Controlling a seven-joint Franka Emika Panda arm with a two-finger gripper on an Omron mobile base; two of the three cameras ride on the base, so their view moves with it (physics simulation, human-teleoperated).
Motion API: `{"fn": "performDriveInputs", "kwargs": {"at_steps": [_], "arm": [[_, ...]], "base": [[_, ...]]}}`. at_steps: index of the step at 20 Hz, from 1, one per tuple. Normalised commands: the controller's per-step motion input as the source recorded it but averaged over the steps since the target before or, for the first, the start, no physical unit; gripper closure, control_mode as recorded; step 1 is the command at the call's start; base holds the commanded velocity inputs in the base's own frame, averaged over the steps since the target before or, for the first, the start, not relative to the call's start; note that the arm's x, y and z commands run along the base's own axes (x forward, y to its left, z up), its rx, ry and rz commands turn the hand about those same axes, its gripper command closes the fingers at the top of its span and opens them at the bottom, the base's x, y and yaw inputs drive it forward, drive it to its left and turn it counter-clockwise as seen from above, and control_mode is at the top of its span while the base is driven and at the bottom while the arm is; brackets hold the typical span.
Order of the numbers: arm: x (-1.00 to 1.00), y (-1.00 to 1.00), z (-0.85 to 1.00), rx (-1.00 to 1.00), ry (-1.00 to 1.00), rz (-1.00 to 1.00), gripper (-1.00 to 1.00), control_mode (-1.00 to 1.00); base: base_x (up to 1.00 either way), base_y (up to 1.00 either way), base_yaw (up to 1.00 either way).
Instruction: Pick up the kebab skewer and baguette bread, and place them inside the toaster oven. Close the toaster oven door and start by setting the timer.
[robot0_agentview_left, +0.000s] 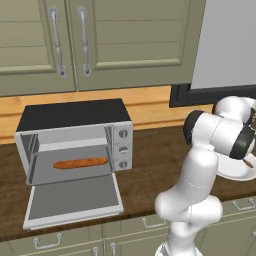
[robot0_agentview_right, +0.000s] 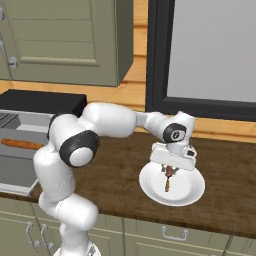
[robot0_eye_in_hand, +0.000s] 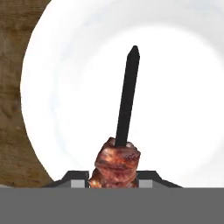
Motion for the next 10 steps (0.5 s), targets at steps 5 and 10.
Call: {"fn": "performDriveInputs", "kwargs": {"at_steps": [5, 10], "arm": [[-0.14, 0.54, 0.16, 0.00, 0.00, 0.20, 1.00, -1.00], [-0.33, 0.40, 0.29, 0.00, 0.00, 0.22, 1.00, -1.00]], "base": [[0.00, 0.00, 0.00], [0.00, 0.00, 0.00]]}}
